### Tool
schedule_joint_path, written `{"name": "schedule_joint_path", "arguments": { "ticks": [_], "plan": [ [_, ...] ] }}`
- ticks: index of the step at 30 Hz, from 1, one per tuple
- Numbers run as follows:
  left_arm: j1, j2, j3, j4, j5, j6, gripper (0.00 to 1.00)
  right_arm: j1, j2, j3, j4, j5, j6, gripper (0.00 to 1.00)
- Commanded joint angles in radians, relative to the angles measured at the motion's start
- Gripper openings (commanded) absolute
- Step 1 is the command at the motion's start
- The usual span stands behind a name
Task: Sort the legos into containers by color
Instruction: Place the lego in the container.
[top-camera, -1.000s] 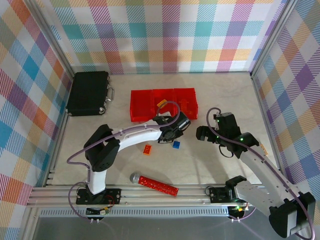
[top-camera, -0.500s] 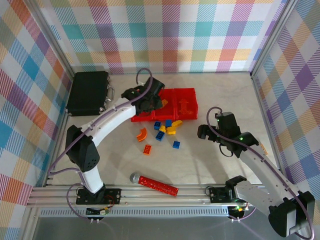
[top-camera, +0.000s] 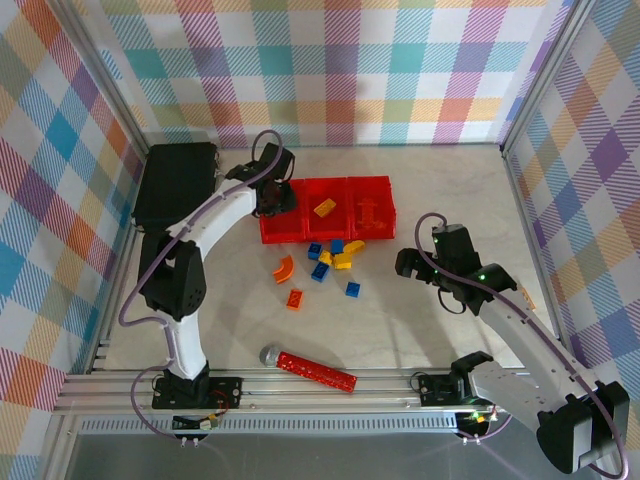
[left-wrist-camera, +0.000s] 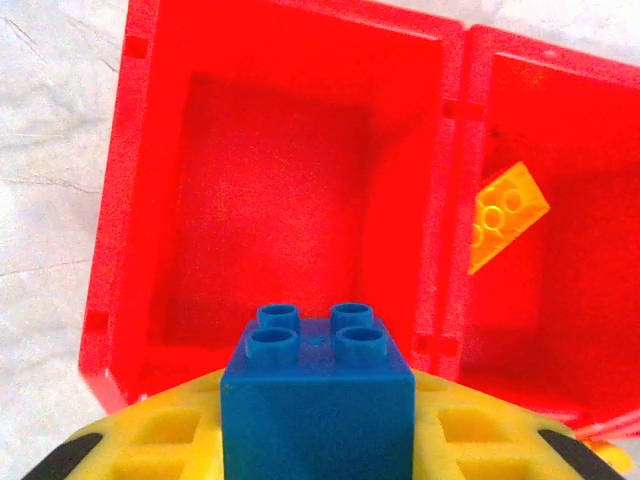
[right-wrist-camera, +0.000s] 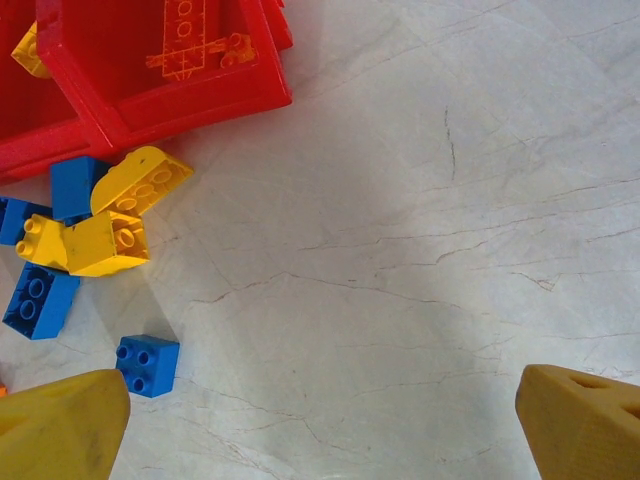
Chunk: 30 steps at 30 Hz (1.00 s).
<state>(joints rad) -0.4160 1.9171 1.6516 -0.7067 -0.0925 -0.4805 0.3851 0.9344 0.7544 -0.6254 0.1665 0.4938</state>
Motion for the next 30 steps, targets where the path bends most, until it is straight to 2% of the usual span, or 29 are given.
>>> {"name": "schedule_joint_path", "arguments": {
  "ticks": [1, 8, 15, 20, 25, 30],
  "plan": [
    [0.025, 0.027, -0.015, 0.045, 0.04, 0.042, 0.17, -0.006, -0.015, 0.006, -0.025, 0.021, 0.028, 0.99],
    [0.051, 0.075, -0.047, 0.138, 0.062, 0.047, 0.34, -0.006, -0.03, -0.003, -0.032, 0.015, 0.054, 0.99],
    [0.051, 0.124, -0.019, 0.158, 0.069, 0.054, 0.51, -0.006, -0.049, 0.013, -0.061, 0.025, 0.054, 0.99],
    [0.051, 0.12, -0.016, 0.177, 0.061, 0.059, 0.58, -0.006, -0.073, 0.035, -0.091, 0.05, 0.037, 0.99],
    [0.051, 0.045, -0.069, 0.254, 0.07, 0.067, 0.63, -0.006, -0.079, 0.048, -0.105, 0.058, 0.021, 0.99],
    [0.051, -0.11, -0.169, 0.361, 0.09, 0.073, 0.75, -0.006, -0.075, 0.057, -0.114, 0.072, 0.021, 0.99]
  ]
}}
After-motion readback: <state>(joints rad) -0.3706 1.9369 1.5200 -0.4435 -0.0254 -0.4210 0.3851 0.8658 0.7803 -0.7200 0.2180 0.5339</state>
